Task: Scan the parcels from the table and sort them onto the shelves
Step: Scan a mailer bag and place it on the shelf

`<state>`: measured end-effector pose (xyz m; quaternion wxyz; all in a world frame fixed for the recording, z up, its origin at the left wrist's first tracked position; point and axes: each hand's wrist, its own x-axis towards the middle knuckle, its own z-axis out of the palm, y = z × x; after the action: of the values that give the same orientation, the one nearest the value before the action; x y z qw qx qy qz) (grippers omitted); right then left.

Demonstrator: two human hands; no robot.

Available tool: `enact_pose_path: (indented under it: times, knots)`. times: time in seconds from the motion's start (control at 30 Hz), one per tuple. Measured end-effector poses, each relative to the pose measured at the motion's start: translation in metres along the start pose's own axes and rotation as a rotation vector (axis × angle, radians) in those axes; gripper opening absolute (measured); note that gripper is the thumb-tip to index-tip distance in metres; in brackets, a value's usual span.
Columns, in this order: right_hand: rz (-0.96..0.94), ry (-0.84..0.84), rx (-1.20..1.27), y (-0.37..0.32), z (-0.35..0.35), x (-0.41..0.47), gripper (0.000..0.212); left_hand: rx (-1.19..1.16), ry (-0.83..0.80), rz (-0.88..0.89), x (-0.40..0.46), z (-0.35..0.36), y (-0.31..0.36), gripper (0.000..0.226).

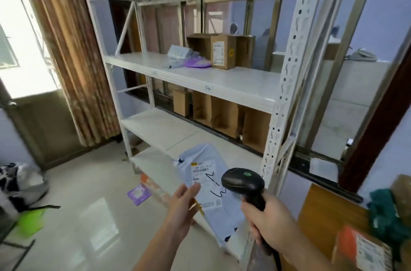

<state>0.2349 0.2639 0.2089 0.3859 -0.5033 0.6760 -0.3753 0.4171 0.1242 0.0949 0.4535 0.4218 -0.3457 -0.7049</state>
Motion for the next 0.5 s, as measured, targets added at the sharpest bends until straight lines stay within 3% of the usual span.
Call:
enact_pose_path:
  times: [0.13,0.5]
  knots:
    - [-0.013,0.014,0.0,-0.036,0.035,0.019,0.002,-0.001,0.003,0.07,0.015,-0.034,0.044,0.023]
    - [-0.023,0.092,0.081,-0.135,0.105,0.1,0.009,0.008,-0.051,0.133,0.083,-0.098,0.154,0.025]
